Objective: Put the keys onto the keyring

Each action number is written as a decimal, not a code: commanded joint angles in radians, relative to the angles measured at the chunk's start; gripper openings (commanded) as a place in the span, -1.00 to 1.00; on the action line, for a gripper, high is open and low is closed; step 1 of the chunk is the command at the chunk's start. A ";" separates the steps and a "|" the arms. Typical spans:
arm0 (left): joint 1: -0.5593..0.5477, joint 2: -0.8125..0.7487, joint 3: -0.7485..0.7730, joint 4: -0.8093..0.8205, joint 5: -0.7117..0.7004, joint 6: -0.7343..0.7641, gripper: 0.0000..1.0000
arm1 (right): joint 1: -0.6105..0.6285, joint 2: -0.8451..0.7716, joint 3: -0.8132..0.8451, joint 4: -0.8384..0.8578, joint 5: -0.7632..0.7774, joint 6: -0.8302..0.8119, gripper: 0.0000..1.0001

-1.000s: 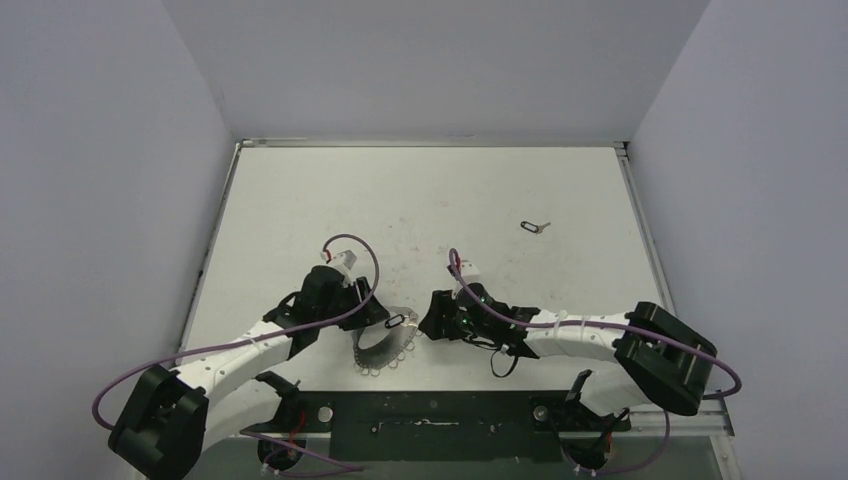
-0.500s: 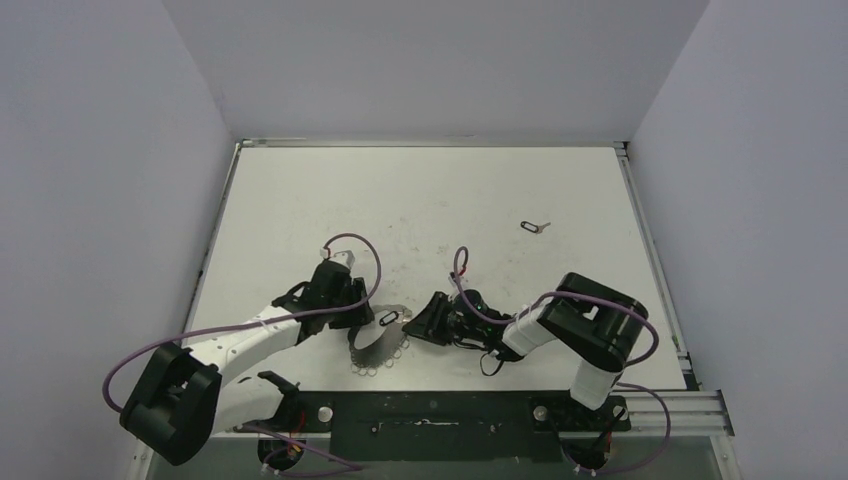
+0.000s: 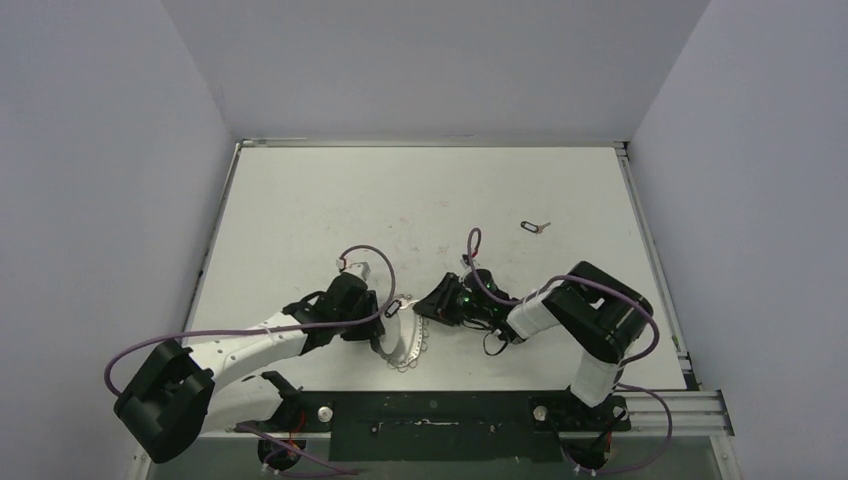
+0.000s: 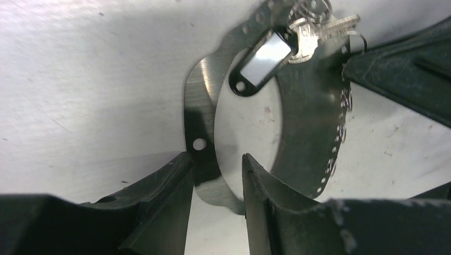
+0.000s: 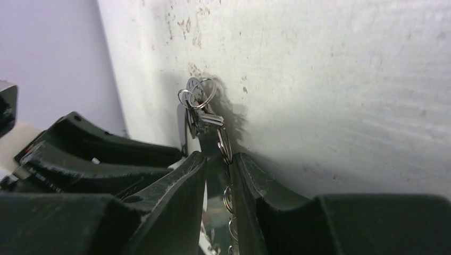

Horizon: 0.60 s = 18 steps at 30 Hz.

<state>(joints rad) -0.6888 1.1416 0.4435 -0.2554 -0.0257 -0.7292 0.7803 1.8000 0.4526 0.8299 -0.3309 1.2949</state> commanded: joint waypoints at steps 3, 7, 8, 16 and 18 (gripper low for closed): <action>-0.110 0.008 0.008 -0.044 -0.044 -0.092 -0.32 | -0.011 -0.180 0.152 -0.649 0.126 -0.380 -0.29; -0.127 -0.019 0.006 -0.054 -0.094 -0.086 -0.31 | -0.012 -0.254 0.244 -0.913 0.250 -0.547 0.12; -0.127 -0.035 0.003 -0.053 -0.100 -0.085 -0.30 | -0.012 -0.259 0.267 -0.951 0.263 -0.582 0.16; -0.094 -0.136 -0.012 -0.035 -0.106 -0.054 -0.21 | -0.014 -0.209 0.377 -0.996 0.181 -0.693 0.20; -0.059 -0.139 -0.015 -0.024 -0.077 -0.048 -0.21 | -0.016 -0.184 0.381 -0.956 0.139 -0.659 0.20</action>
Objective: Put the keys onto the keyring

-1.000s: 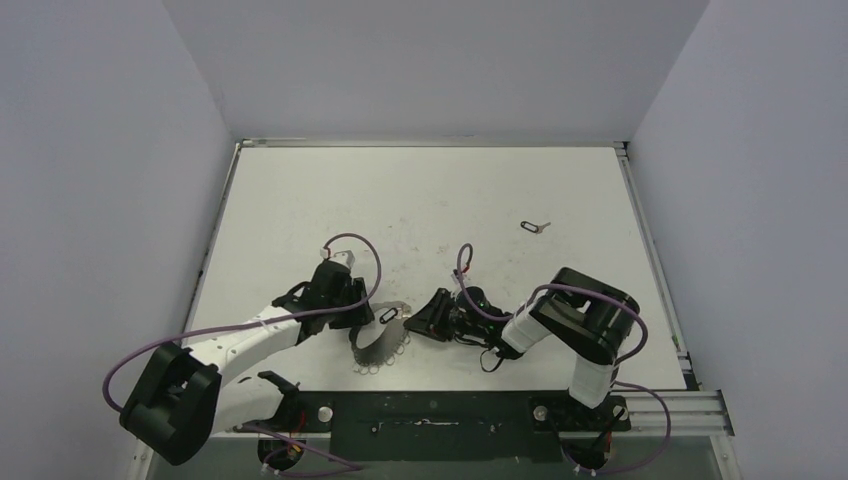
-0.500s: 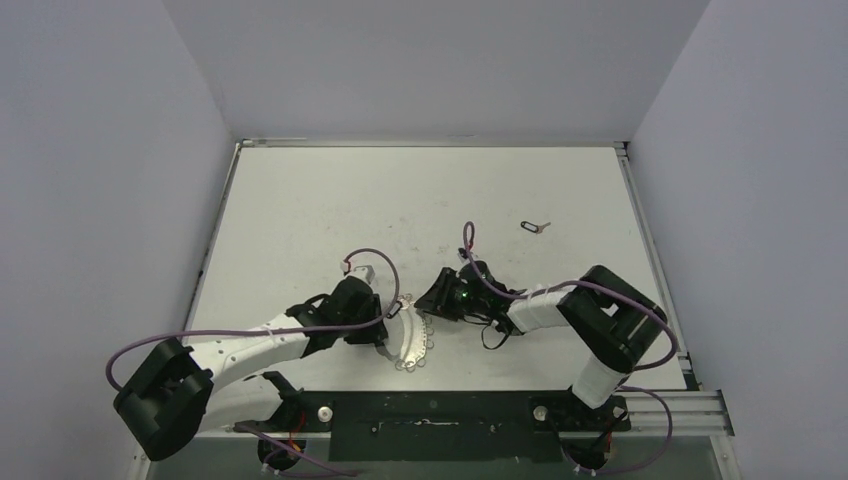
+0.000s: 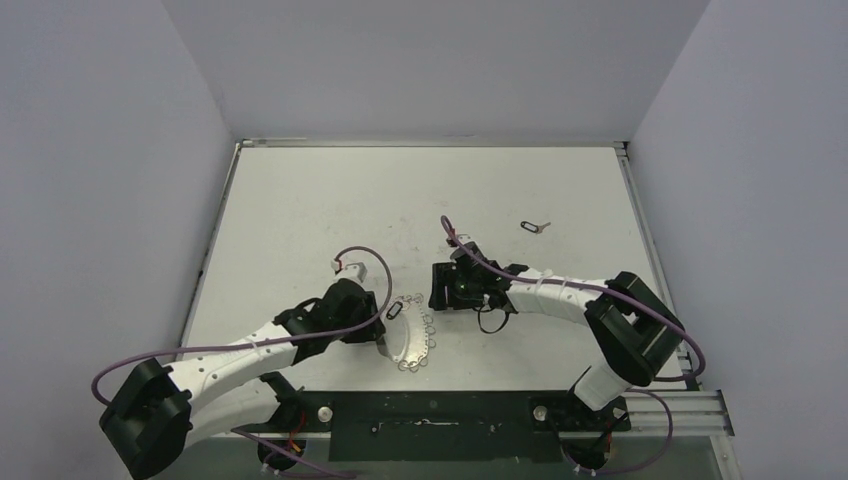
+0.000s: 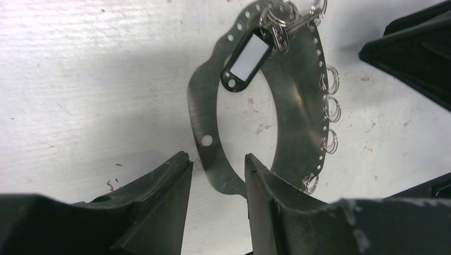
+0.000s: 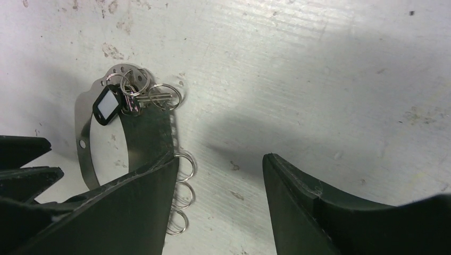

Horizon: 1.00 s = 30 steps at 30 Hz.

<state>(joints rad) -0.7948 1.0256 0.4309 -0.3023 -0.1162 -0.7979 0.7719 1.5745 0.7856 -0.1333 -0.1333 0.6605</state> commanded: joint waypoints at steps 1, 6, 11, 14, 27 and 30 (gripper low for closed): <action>0.064 -0.023 -0.003 0.030 0.032 0.026 -0.20 | -0.008 0.052 0.047 0.027 -0.074 -0.008 0.20; 0.164 -0.005 -0.001 0.123 0.158 0.078 -0.19 | -0.011 0.086 0.058 0.061 -0.098 0.028 0.14; 0.239 0.065 0.039 0.275 0.291 0.129 -0.19 | -0.028 0.080 0.042 0.087 -0.103 0.031 -0.14; 0.249 0.138 0.084 0.358 0.331 0.153 -0.19 | -0.041 0.084 0.036 0.095 -0.120 0.030 -0.43; 0.248 0.406 0.233 0.530 0.427 0.233 -0.20 | -0.049 0.073 0.004 0.121 -0.144 0.041 -0.81; 0.246 0.476 0.262 0.563 0.471 0.238 -0.20 | -0.050 0.059 0.002 0.106 -0.135 0.033 -0.82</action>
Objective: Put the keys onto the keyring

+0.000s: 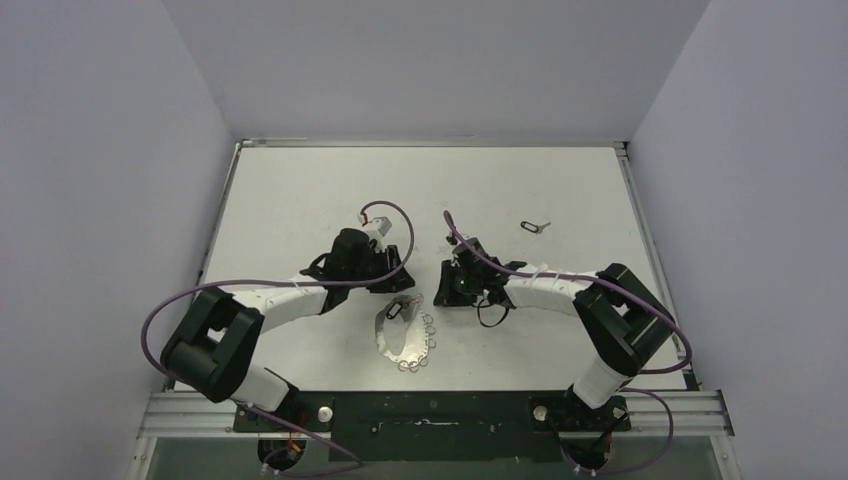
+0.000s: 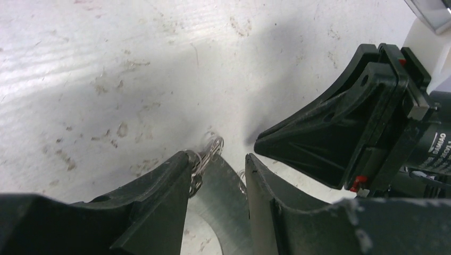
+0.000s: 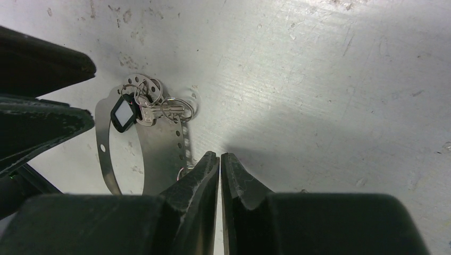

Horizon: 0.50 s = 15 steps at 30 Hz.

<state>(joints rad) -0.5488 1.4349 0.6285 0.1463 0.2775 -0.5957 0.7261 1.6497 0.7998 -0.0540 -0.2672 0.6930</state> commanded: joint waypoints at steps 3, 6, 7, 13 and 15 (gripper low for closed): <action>-0.007 0.133 0.096 0.131 0.104 0.030 -0.19 | -0.008 -0.032 -0.016 0.000 0.014 -0.010 -0.82; -0.027 0.192 0.125 0.135 0.116 0.025 -0.20 | -0.014 -0.052 -0.022 -0.016 0.024 -0.019 -0.82; -0.037 0.210 0.132 0.138 0.117 0.026 -0.20 | -0.016 -0.058 -0.025 -0.020 0.027 -0.023 -0.82; -0.095 0.265 0.183 0.109 0.104 0.031 -0.21 | -0.032 -0.096 -0.039 -0.056 0.044 -0.044 -0.82; -0.116 0.256 0.189 0.093 0.078 0.033 -0.23 | -0.037 -0.106 -0.041 -0.067 0.048 -0.051 -0.82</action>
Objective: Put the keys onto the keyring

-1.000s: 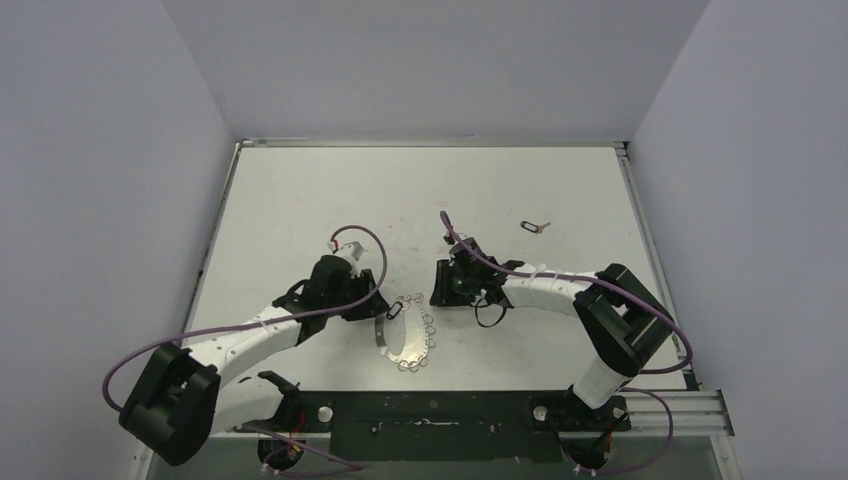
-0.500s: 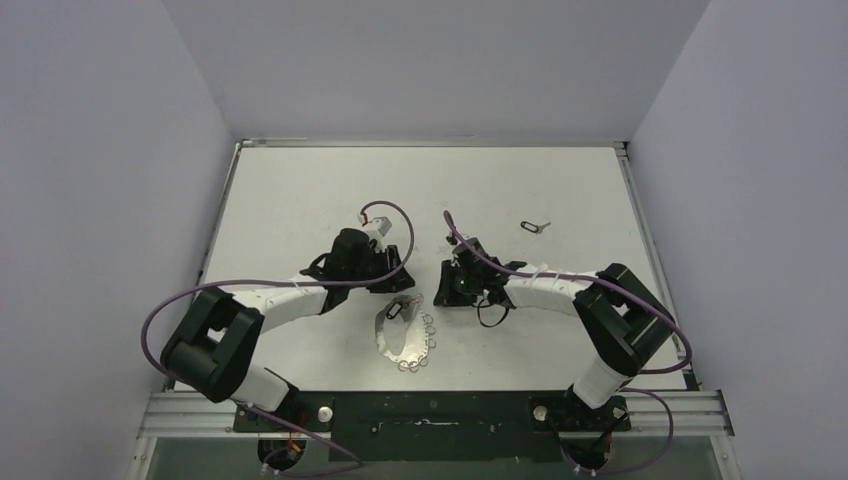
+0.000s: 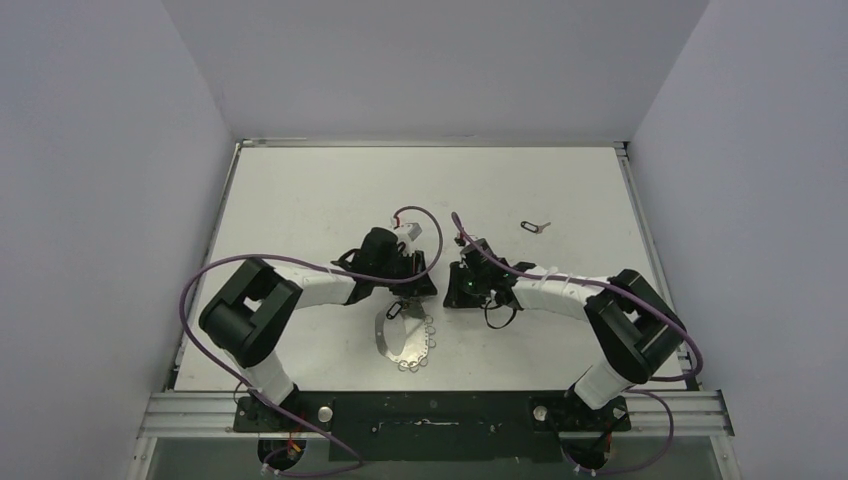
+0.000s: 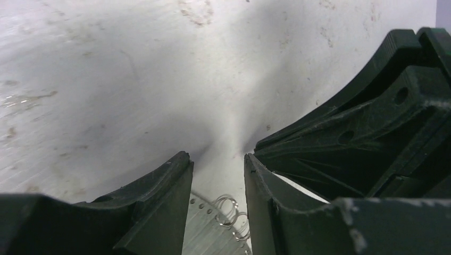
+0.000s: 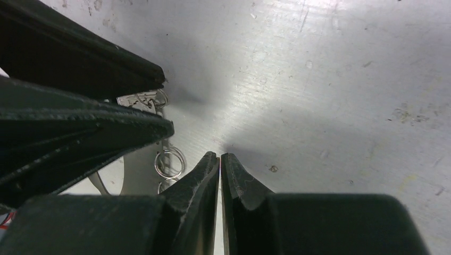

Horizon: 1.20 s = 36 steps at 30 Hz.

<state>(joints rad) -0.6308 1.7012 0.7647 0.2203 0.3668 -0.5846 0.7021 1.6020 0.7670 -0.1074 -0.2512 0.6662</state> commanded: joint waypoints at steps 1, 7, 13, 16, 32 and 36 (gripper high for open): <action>-0.041 -0.015 0.058 0.005 -0.015 0.026 -0.25 | -0.015 -0.065 -0.010 -0.019 0.035 -0.026 -0.82; -0.089 -0.063 0.057 -0.048 -0.041 0.047 -0.34 | -0.026 -0.091 -0.011 -0.046 0.051 -0.046 -0.82; -0.100 -0.138 0.022 -0.061 -0.110 0.084 -0.32 | -0.029 -0.092 -0.008 -0.049 0.046 -0.048 -0.78; -0.096 -0.155 0.032 -0.111 -0.182 0.120 -0.22 | -0.029 -0.092 -0.007 -0.055 0.039 -0.049 -0.78; -0.025 -0.030 0.079 -0.129 -0.066 0.126 -0.23 | -0.006 0.094 0.018 0.171 -0.087 0.018 -0.97; -0.027 -0.044 0.067 -0.122 -0.047 0.113 -0.33 | -0.004 0.155 0.027 0.233 -0.113 0.050 -1.00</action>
<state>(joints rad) -0.6556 1.6722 0.8124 0.0517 0.2676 -0.4614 0.6888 1.6981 0.7773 0.0437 -0.3492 0.6853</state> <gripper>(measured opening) 0.358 0.038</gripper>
